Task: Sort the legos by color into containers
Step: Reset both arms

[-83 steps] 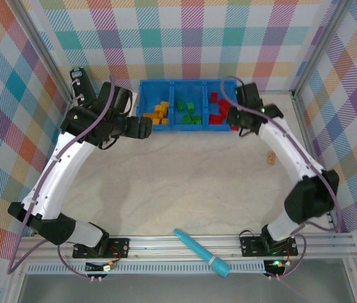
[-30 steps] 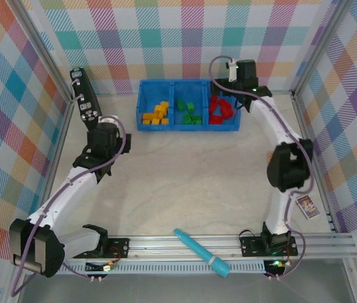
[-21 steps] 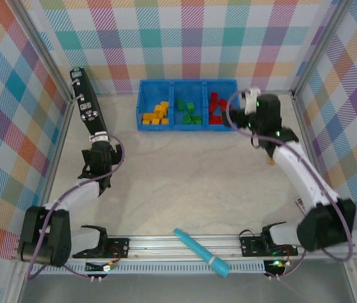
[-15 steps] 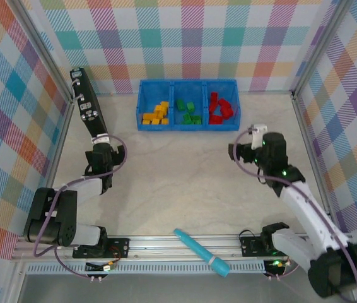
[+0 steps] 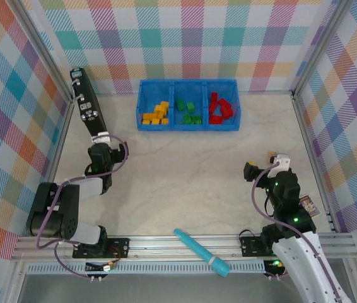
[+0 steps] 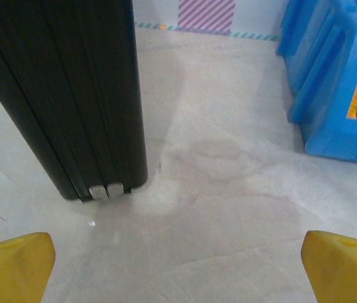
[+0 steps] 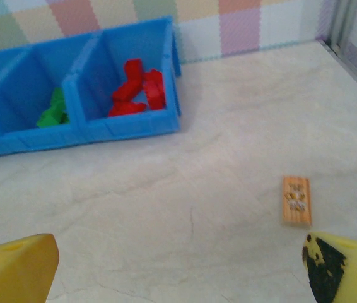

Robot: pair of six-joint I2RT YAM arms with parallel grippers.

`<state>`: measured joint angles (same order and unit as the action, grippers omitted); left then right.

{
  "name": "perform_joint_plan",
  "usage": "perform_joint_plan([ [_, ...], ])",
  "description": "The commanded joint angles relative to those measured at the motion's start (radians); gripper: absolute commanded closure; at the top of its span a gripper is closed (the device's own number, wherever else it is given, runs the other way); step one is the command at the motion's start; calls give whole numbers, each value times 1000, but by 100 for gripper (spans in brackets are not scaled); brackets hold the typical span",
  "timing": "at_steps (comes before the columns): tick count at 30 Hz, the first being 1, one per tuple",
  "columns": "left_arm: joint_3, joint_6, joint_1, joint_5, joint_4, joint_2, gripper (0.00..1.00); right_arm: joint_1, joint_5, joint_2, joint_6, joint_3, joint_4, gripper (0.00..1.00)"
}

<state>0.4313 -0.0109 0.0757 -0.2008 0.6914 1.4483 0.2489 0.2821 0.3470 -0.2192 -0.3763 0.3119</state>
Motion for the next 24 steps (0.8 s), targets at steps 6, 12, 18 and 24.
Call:
perform_joint_plan([
  [6, -73, 31, -11, 89, 272, 131, 0, 2, 111, -50, 122, 144, -199, 1],
  [12, -20, 32, -6, 75, 172, 132, 0, -5, 151, 136, 273, 324, -637, 1],
  [18, -19, 34, -2, 70, 169, 131, 0, -21, 59, 403, 285, 317, -902, 1],
  [24, -20, 34, -2, 70, 169, 132, 0, -57, -101, 809, 356, 203, -1164, 1],
])
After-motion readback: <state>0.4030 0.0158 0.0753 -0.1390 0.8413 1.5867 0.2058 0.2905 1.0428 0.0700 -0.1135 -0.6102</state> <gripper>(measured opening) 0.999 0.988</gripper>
